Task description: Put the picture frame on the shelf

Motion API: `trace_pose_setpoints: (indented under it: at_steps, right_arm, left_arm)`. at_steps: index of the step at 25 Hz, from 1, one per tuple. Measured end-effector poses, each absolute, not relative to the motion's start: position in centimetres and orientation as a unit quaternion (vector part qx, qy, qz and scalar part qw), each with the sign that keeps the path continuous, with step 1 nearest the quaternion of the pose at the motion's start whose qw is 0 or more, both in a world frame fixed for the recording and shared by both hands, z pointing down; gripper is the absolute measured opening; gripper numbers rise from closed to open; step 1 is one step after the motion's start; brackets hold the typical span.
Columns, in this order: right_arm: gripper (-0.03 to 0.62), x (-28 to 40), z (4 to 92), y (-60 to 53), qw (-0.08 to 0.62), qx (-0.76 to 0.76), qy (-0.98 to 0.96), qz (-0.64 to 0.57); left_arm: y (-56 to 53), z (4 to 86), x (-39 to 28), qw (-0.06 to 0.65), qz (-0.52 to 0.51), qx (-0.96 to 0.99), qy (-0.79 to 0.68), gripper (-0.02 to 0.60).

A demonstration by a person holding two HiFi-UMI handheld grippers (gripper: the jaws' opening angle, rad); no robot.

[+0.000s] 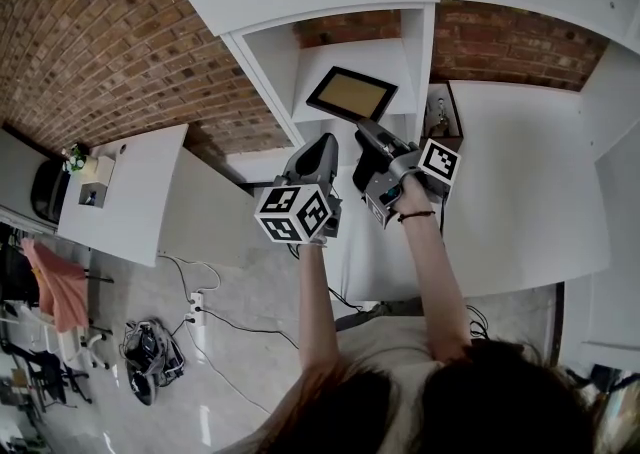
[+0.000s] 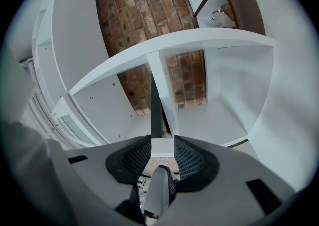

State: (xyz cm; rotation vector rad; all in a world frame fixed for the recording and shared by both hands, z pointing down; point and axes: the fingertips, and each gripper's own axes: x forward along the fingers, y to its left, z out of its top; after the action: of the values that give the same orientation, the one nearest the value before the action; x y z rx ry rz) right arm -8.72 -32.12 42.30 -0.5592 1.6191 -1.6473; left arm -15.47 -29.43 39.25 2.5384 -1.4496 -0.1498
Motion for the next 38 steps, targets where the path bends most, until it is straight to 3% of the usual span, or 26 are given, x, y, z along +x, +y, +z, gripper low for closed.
trace_pose_setpoints:
  at_steps: [11,38]
  right_arm:
    - [0.106,-9.5,42.4,-30.0,0.360,-0.191,0.635,-0.656]
    - [0.009,-9.4,42.2,-27.8,0.372,-0.184,0.646,-0.641]
  left_arm:
    - [-27.6,39.0,-15.5,0.102,-0.052,0.859,-0.498,0.011]
    - [-25.3,39.5,-15.3,0.095,-0.040,0.868,-0.485,0.011]
